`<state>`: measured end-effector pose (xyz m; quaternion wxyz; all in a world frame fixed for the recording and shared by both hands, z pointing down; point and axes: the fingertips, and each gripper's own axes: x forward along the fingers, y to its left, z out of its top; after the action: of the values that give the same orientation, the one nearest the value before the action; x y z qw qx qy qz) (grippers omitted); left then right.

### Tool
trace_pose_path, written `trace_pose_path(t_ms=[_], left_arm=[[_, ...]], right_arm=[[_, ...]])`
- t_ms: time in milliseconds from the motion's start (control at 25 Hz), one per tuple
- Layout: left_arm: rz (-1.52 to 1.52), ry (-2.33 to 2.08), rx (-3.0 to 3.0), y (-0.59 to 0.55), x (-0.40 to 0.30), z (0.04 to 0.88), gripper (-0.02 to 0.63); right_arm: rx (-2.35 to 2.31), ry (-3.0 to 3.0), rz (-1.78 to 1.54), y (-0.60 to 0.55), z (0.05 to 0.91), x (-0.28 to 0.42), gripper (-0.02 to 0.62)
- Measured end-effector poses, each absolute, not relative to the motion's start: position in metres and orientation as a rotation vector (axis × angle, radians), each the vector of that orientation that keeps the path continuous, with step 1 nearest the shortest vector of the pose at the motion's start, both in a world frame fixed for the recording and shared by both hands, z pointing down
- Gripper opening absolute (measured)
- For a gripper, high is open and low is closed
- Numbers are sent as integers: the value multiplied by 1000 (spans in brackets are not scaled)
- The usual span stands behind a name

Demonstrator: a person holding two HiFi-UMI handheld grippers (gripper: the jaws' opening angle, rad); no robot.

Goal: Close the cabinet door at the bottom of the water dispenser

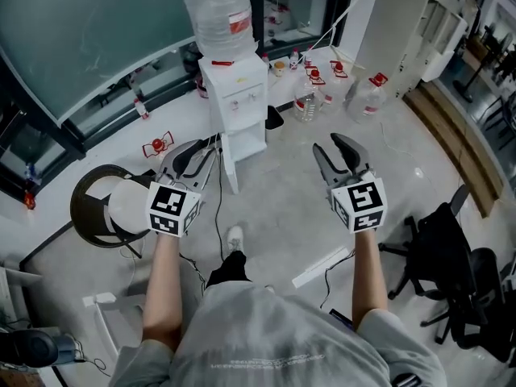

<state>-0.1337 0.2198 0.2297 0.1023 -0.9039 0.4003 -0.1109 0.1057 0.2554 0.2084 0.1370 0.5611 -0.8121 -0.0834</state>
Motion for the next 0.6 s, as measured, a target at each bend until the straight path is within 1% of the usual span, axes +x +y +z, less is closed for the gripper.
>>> trace_pose_path(t_ms=[240,600], left_arm=[[-357,1166,-2702,145,-128,255,137],[-425,1140,-2776,-3,-127,288,138]], right_arm=[[1601,-2311,-219,188,229,109,204],[1586,-2293,-120,43,251,103,207]])
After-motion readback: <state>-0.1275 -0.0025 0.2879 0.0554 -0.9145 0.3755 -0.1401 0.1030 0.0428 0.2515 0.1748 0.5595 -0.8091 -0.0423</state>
